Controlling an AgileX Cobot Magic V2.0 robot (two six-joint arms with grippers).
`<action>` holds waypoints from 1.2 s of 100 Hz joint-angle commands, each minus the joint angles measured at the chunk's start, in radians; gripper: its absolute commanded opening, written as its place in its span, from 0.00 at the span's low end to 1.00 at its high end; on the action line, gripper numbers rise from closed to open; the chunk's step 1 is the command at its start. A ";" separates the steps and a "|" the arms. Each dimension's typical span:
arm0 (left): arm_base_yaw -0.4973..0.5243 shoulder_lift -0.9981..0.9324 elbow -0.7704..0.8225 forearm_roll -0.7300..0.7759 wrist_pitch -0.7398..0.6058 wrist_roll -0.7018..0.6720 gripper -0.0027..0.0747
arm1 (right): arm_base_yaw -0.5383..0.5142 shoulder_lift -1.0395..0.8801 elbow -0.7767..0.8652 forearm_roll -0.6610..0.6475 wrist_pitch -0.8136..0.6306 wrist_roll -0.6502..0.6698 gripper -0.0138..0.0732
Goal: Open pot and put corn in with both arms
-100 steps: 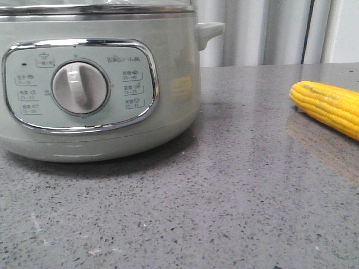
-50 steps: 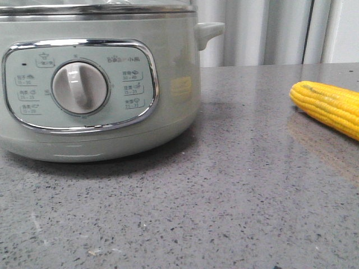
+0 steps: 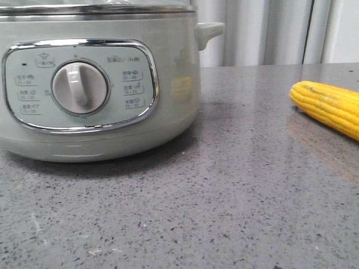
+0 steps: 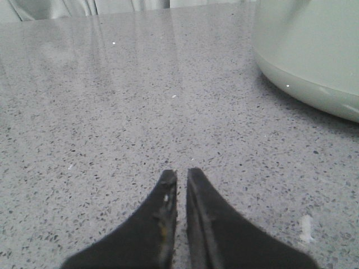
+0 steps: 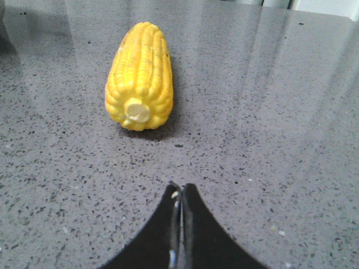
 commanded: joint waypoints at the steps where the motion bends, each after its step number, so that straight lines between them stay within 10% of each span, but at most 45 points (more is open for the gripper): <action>1: 0.000 -0.030 0.019 -0.012 -0.053 -0.010 0.01 | -0.005 -0.021 0.018 -0.001 -0.017 -0.005 0.08; 95: 0.000 -0.030 0.019 -0.012 -0.053 -0.010 0.01 | -0.005 -0.021 0.018 -0.001 -0.017 -0.005 0.08; 120: 0.000 -0.030 0.019 -0.012 -0.053 -0.010 0.01 | -0.005 -0.021 0.018 -0.203 -0.110 -0.005 0.08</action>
